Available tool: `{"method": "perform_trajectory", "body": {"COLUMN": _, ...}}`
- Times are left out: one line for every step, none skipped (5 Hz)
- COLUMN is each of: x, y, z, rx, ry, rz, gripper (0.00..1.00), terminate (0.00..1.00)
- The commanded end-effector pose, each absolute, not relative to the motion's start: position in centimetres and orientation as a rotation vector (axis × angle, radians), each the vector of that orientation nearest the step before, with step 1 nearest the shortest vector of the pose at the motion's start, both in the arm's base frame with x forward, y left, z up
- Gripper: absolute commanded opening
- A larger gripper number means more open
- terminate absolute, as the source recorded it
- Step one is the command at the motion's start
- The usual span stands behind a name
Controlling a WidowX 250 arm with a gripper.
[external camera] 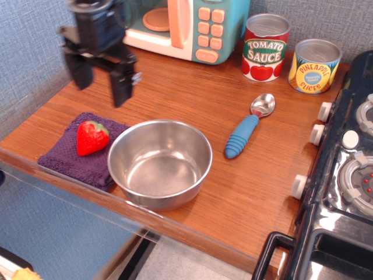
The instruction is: Put the strawberry in front of the microwave.
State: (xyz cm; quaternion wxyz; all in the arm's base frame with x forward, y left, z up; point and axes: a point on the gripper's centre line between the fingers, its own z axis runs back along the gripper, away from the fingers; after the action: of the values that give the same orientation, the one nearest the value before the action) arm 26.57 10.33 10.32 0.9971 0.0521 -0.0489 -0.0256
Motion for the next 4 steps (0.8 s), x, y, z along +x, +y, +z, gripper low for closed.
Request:
{"method": "perform_trajectory", "body": {"x": 24.0, "y": 12.8, "z": 9.1, "rx": 0.135, "ry": -0.096, "rz": 0.033, "gripper": 1.00, "terminate": 0.00}}
{"method": "perform_trajectory", "body": {"x": 24.2, "y": 13.0, "z": 7.2, "rx": 0.116, "ry": -0.092, "rz": 0.059, "gripper": 1.00, "terminate": 0.00}}
{"method": "perform_trajectory", "body": {"x": 24.5, "y": 12.8, "z": 6.2, "rx": 0.109, "ry": -0.094, "rz": 0.077, "gripper": 1.00, "terminate": 0.00}}
{"method": "perform_trajectory", "body": {"x": 24.8, "y": 12.7, "z": 5.5, "rx": 0.127, "ry": -0.104, "rz": 0.097, "gripper": 1.00, "terminate": 0.00}}
